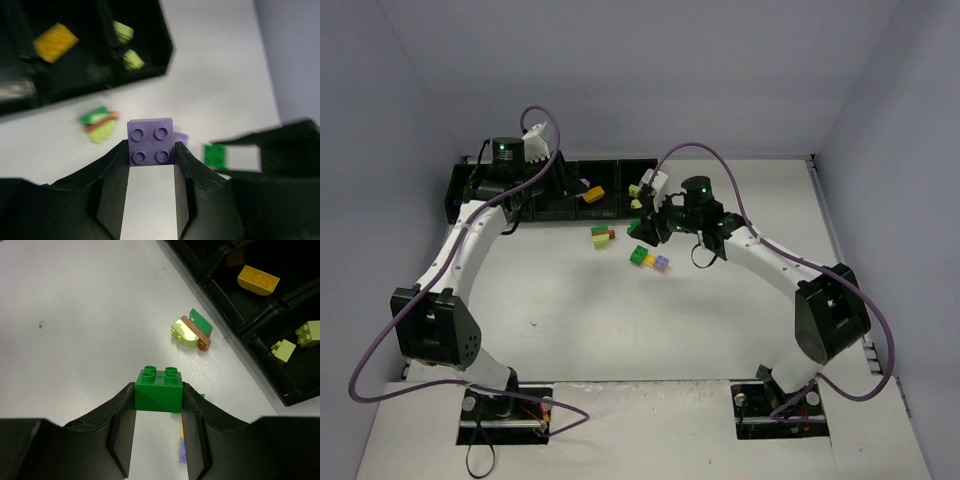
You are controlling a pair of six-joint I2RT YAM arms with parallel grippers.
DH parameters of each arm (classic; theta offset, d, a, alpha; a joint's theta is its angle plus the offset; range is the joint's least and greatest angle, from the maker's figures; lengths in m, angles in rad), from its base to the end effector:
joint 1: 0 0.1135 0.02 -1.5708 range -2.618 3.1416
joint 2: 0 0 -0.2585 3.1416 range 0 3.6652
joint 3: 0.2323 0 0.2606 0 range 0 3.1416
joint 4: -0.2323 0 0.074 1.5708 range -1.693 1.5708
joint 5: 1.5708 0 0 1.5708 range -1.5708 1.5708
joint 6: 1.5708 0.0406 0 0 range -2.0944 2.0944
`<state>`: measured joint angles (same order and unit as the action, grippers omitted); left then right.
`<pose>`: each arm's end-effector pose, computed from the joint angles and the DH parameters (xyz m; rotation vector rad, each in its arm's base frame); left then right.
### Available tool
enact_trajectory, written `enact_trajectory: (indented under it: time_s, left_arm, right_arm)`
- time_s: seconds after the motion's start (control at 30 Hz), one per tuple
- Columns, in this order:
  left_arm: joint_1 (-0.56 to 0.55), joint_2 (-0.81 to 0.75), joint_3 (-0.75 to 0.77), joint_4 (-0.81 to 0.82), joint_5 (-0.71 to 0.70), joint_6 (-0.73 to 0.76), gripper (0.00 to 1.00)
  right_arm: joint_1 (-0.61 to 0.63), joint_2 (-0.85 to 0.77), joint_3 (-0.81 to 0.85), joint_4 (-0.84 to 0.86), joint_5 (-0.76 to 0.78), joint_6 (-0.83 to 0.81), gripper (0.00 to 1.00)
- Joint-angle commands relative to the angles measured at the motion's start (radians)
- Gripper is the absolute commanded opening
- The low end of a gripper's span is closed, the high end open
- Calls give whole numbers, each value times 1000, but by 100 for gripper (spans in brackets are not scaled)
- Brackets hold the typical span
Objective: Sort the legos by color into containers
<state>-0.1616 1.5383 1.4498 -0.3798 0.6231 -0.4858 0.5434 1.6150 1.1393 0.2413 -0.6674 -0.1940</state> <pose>0.3564 -0.0821 0.3609 0.0701 2.1001 -1.0324 0.3185 0.2218 0.2843 -1.0891 1.4758 0.8467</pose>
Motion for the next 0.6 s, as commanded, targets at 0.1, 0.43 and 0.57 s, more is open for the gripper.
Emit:
enact_trajectory:
  time_s: [0.1,0.43,0.57]
  left_arm:
    - [40,158,170,50,-359,179,18]
    - [47,506,409,42,-520,219,30]
    - [47,552,474,25,-549,222,46]
  right_arm:
    - [-7,-125,-22,41,5,30,0]
    - [-8,-196,-84,27,3,39,0]
    - [-10,-211,-93,16,9,41,0]
